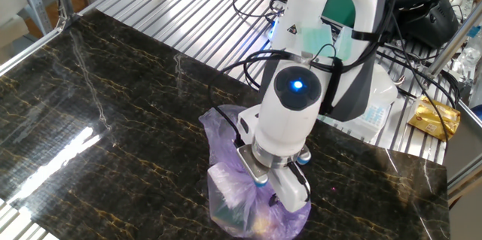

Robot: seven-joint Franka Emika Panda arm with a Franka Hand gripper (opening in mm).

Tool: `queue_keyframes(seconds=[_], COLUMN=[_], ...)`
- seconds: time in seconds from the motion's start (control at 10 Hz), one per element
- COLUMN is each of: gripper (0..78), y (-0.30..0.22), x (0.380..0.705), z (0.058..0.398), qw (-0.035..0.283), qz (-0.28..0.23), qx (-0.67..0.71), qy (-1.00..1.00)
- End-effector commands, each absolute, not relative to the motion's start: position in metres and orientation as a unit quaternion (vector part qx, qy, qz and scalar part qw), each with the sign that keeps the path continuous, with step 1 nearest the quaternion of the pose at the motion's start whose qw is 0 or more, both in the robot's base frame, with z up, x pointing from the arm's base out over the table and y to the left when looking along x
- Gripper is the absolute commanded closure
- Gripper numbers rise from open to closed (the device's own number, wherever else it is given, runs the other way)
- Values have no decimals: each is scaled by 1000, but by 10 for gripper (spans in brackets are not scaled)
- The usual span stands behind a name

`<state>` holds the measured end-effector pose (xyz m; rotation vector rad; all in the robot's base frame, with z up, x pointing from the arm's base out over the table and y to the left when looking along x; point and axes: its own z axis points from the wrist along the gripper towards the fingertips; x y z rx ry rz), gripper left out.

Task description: Pick up a bag of things

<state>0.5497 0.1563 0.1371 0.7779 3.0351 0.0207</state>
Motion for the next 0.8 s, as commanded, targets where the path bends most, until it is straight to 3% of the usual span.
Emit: queue_keyframes(seconds=[0.1,0.8], gripper=[2,2], y=[157,156], x=[550,554], z=[138,137], qw=[-31,-18], qz=[9,7], qx=[262,251], qy=[964,968])
